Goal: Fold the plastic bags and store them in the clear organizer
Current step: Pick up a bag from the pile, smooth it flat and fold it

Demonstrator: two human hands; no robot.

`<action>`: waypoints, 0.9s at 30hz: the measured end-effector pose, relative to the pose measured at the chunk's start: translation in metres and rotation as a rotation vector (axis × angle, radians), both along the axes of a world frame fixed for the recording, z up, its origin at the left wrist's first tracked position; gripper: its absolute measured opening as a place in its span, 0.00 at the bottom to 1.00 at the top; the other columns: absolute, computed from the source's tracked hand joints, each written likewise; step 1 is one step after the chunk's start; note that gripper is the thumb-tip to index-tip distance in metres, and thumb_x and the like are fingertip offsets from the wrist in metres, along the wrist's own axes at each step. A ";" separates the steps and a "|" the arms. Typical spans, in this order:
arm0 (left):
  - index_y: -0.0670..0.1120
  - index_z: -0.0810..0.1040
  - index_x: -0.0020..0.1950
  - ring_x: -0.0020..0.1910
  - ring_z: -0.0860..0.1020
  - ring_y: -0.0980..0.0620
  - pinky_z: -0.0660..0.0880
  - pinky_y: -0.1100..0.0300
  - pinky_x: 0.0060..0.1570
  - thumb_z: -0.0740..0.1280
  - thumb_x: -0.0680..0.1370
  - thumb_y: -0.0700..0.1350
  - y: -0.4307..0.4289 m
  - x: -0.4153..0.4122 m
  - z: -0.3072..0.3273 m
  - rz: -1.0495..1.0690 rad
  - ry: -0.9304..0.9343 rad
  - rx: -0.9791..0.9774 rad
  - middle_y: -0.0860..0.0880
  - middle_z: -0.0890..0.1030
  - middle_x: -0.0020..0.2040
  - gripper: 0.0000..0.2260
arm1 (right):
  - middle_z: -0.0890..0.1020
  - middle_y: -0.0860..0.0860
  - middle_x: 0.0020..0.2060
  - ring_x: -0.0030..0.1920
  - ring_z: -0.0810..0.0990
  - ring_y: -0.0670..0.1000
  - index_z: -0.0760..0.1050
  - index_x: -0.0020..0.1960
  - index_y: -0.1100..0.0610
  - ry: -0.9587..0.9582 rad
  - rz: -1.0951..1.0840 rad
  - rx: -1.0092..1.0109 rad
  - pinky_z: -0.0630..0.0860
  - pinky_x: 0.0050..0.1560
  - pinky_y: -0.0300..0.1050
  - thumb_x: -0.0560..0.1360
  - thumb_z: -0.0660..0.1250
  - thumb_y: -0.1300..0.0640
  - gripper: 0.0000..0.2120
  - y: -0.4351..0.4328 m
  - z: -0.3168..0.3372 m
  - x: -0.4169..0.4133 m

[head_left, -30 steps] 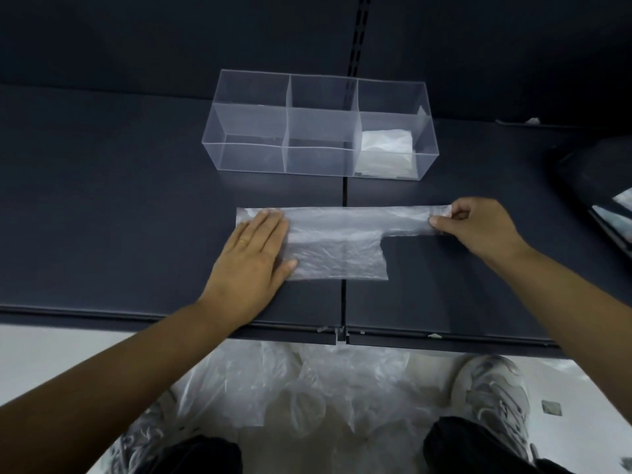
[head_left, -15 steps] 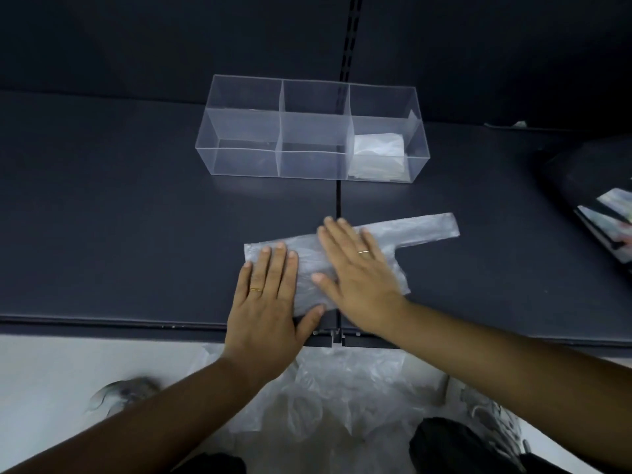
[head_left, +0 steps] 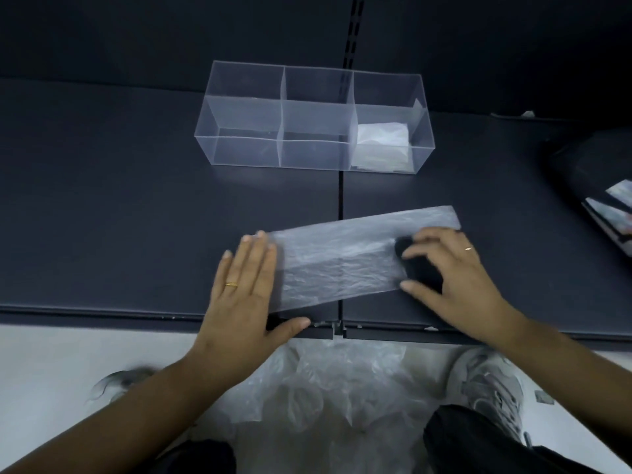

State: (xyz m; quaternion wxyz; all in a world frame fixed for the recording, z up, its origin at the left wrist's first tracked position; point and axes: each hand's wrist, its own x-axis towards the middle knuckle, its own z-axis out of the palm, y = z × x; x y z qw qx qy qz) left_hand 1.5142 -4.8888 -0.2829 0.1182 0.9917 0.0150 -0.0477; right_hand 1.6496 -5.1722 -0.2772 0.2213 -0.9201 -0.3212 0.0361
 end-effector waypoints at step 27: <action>0.42 0.85 0.51 0.49 0.83 0.49 0.79 0.57 0.50 0.68 0.75 0.43 -0.028 0.027 0.016 -0.169 -0.251 -0.294 0.49 0.85 0.50 0.09 | 0.72 0.38 0.50 0.61 0.67 0.47 0.75 0.63 0.47 0.045 0.164 -0.144 0.48 0.67 0.40 0.67 0.75 0.45 0.26 0.059 0.032 -0.011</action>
